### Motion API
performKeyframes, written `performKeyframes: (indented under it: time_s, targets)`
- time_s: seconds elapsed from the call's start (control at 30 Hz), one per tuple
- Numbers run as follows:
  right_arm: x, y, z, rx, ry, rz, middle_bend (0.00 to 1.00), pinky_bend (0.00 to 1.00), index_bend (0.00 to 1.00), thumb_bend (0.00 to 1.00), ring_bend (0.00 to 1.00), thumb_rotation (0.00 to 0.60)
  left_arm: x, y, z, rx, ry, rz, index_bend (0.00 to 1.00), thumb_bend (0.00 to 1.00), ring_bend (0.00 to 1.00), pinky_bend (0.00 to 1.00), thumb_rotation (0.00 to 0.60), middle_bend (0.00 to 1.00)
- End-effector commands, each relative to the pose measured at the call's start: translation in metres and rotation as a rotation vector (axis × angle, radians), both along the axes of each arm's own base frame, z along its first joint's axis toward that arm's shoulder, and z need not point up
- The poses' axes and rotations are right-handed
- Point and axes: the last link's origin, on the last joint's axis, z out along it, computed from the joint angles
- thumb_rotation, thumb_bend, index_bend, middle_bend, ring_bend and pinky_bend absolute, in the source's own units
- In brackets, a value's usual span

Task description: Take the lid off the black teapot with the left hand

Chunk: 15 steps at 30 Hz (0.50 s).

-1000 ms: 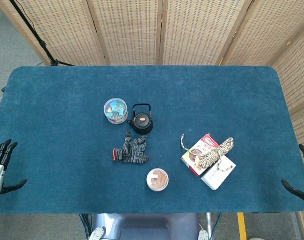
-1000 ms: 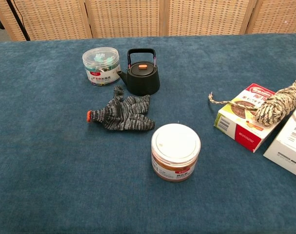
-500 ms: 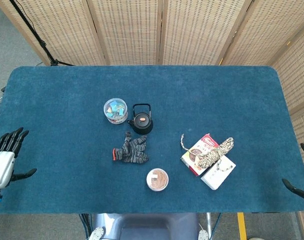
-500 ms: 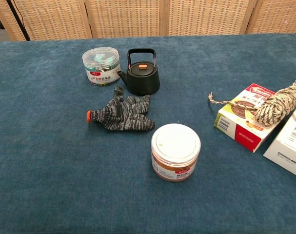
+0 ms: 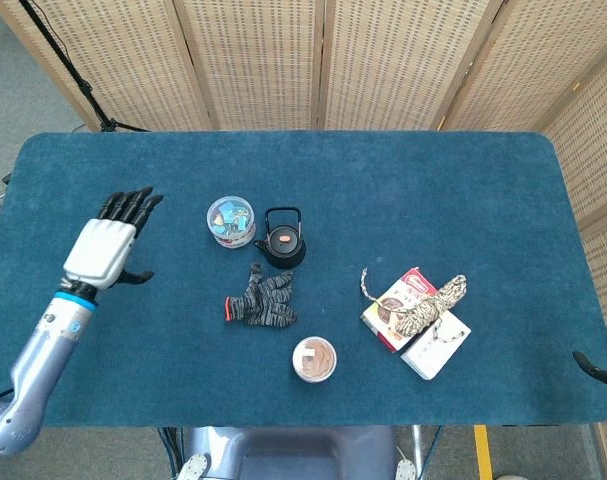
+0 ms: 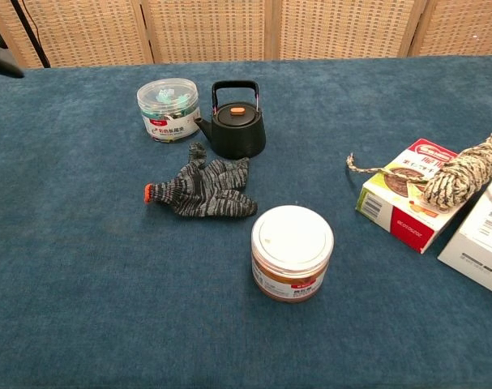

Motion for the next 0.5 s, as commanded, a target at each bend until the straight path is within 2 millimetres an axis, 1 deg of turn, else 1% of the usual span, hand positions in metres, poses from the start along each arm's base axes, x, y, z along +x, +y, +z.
performKeyframes:
  time_s: [0.03,0.13,0.2,0.33,0.5]
  targets:
    - [-0.003,-0.003,0.0,0.004,-0.001,-0.013,0.0,0.0,0.04,0.0,0.0,0.6,0.046,0.028,-0.033,-0.051,0.059,-0.057,0.09,0.16,0.0,0.0,0.6,0.0]
    - [-0.005,-0.006,-0.001,0.008,-0.003,-0.025,0.0,0.0,0.04,0.0,0.0,0.6,0.062,0.037,-0.055,-0.09,0.07,-0.049,0.17,0.2,0.0,0.0,0.6,0.0]
    - [-0.006,-0.007,-0.001,0.008,-0.004,-0.029,0.0,0.0,0.04,0.0,0.0,0.6,0.071,0.042,-0.066,-0.099,0.081,-0.045,0.23,0.21,0.0,0.0,0.6,0.0]
    - [-0.01,-0.011,0.0,0.009,-0.01,-0.045,0.0,0.0,0.04,0.0,0.0,0.6,0.092,0.053,-0.092,-0.139,0.061,-0.028,0.29,0.26,0.0,0.0,0.6,0.0]
    - [-0.014,-0.015,0.001,0.008,-0.016,-0.062,0.0,0.0,0.04,0.0,0.0,0.6,0.105,0.066,-0.115,-0.155,0.062,-0.014,0.32,0.36,0.0,0.0,0.6,0.0]
